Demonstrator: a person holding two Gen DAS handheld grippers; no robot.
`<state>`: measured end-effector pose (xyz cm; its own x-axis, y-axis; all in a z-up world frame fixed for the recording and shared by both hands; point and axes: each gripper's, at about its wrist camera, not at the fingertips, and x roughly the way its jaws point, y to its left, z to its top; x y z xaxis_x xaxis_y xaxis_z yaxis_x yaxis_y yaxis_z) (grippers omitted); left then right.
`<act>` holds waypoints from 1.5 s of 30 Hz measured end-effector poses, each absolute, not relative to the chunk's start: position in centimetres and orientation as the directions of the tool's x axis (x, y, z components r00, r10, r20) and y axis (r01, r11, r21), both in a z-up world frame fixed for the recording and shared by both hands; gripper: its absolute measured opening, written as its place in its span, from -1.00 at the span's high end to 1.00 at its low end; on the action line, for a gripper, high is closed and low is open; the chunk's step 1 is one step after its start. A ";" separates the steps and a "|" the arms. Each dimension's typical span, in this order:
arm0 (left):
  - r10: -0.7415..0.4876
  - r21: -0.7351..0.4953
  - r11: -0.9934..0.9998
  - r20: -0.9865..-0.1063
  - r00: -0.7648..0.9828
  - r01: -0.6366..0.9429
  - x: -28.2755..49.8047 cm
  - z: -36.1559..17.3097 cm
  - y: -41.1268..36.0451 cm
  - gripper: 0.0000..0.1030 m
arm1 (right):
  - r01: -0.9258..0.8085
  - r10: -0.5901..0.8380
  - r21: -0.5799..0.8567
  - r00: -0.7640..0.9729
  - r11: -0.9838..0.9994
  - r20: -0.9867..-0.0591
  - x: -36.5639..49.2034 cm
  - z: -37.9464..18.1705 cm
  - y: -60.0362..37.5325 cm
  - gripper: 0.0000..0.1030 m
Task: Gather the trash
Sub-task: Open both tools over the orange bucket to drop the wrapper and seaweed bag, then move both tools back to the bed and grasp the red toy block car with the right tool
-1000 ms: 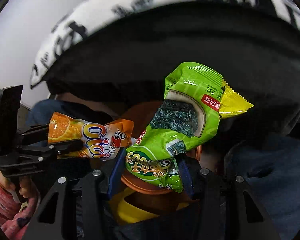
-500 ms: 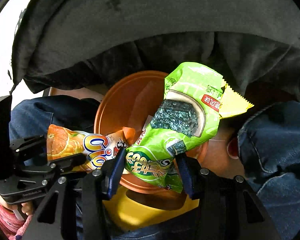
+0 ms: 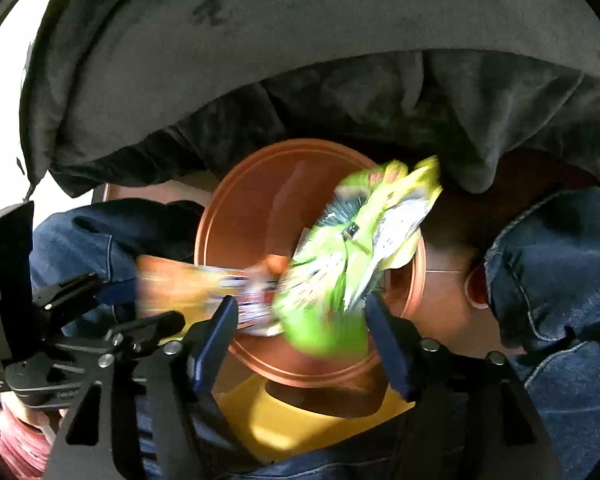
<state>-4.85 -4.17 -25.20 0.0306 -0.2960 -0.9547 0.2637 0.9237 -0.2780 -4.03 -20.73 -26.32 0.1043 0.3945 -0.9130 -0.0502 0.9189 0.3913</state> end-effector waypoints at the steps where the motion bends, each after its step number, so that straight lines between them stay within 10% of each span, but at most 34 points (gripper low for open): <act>1: -0.297 -0.278 0.925 -0.954 0.035 0.260 -4.8 -25.1 -4.0 -0.36 | -0.045 0.394 0.391 0.110 0.919 -0.913 -4.0 -26.1 -20.8 -0.43; 32: -0.306 -0.255 0.925 -0.940 0.154 0.283 -5.1 -20.2 -3.9 -0.57 | -0.073 0.405 0.401 0.269 0.913 -0.874 -4.3 -19.2 -23.1 -0.54; 45: -0.354 -0.235 0.916 -0.855 0.379 0.326 -4.4 -10.4 -2.9 -0.73 | -0.195 0.435 0.398 0.558 0.897 -0.707 -1.3 -6.9 -24.8 -0.61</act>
<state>-4.37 -2.86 -10.39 0.3794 -0.3540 -0.8548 0.3258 0.9158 -0.2347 -1.34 -24.85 -6.92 0.5578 0.4346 -0.7071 -0.1946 0.8967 0.3976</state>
